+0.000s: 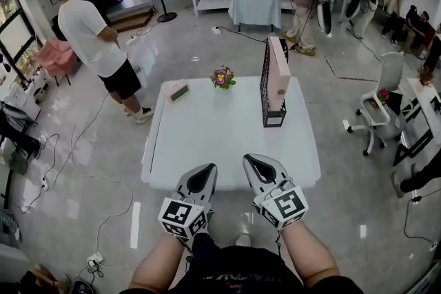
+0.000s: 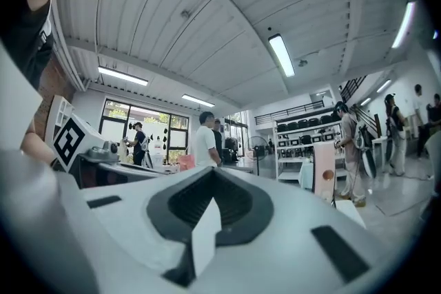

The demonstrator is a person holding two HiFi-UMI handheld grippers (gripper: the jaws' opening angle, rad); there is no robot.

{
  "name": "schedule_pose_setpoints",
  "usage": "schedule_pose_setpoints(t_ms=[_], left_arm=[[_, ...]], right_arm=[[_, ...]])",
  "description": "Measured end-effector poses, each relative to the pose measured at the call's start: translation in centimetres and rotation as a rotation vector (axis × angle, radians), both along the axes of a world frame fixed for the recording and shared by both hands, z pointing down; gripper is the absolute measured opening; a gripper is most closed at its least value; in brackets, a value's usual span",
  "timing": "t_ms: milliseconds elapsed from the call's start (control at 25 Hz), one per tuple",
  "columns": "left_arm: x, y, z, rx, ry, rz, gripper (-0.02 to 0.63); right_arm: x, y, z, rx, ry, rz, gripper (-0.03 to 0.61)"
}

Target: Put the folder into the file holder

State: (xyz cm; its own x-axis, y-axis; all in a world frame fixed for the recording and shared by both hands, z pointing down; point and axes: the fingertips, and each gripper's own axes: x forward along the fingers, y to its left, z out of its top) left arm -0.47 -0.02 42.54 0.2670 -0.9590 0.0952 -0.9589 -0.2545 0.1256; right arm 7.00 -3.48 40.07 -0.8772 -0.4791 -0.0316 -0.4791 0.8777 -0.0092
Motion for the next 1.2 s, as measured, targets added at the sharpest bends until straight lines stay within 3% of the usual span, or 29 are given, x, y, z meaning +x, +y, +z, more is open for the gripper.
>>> schedule_pose_setpoints(t_ms=[640, 1200], left_arm=[[0.1, 2.2, -0.6, -0.002, -0.003, 0.002, 0.003], [-0.3, 2.8, -0.8, 0.017, 0.027, -0.016, 0.003]], right_arm=[[0.6, 1.8, 0.0, -0.053, -0.034, 0.021, 0.0], [0.4, 2.4, 0.2, -0.044, -0.015, 0.022, 0.0]])
